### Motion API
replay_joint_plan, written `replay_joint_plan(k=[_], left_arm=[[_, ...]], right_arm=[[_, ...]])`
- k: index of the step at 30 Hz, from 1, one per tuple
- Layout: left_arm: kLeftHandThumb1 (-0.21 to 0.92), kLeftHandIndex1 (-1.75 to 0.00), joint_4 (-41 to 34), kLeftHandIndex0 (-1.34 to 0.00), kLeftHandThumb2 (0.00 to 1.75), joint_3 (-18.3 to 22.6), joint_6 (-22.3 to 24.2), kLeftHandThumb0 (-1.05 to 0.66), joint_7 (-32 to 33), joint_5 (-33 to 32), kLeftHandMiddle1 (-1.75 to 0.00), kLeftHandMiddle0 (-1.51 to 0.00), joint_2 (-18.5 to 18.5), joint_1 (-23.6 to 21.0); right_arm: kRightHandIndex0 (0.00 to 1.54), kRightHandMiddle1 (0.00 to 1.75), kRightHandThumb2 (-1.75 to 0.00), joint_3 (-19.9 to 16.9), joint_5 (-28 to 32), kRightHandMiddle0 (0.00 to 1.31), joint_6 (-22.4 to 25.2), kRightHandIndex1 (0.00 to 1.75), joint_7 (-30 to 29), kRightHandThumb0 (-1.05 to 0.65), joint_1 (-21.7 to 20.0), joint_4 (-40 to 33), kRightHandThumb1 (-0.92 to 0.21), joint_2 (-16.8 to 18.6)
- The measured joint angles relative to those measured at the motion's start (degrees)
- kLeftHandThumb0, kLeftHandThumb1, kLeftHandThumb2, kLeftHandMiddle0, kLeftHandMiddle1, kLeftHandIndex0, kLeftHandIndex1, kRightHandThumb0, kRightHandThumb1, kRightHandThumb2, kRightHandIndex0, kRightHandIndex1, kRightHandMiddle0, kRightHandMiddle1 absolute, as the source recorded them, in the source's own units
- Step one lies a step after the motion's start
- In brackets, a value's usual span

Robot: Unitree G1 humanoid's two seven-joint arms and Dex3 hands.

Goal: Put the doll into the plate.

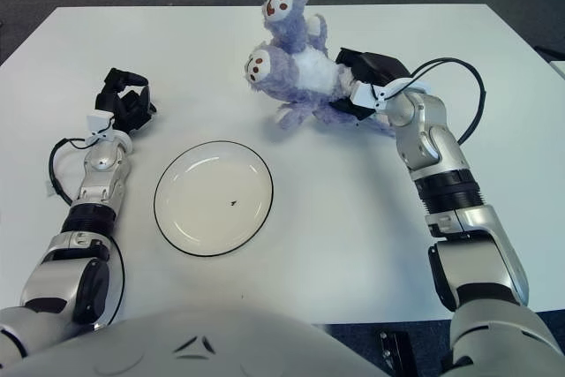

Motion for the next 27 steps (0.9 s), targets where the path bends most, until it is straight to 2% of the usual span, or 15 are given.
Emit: replay_joint_plan(k=[7, 13, 20, 27], left_arm=[[0.92, -1.51, 2.9, -0.43, 0.3, 0.1, 0.0, -0.36, 5.0, 1.0, -1.75, -0.74, 0.2, -1.7], [0.92, -1.51, 3.8, -0.43, 0.3, -0.1, 0.0, -0.36, 5.7, 1.0, -1.75, -0.73, 0.4, -2.1], [0.92, -1.53, 9.8, -0.41, 0.32, 0.0, -1.5, -0.36, 7.2, 1.0, -1.75, -0.69, 1.0, -4.6], [0.92, -1.53, 12.2, -0.41, 0.32, -0.2, -2.9, -0.36, 7.6, 1.0, -1.75, -0.68, 1.2, -5.8]], right_arm=[[0.82, 1.75, -1.11, -1.0, 1.9, 0.48, -2.2, 1.75, 0.6, -0.41, 0.7, -1.9, -0.47, -0.1], [0.82, 1.75, -1.11, -1.8, 2.0, 0.48, -2.7, 1.75, 0.7, -0.41, 0.7, -2.5, -0.47, -0.1], [0.81, 1.75, -1.11, -2.2, 3.3, 0.48, -3.0, 1.75, 3.1, -0.41, 0.7, -4.7, -0.47, -0.4], [0.8, 1.75, -1.11, -2.3, 3.8, 0.48, -3.6, 1.75, 3.9, -0.41, 0.6, -4.9, -0.47, -0.4]])
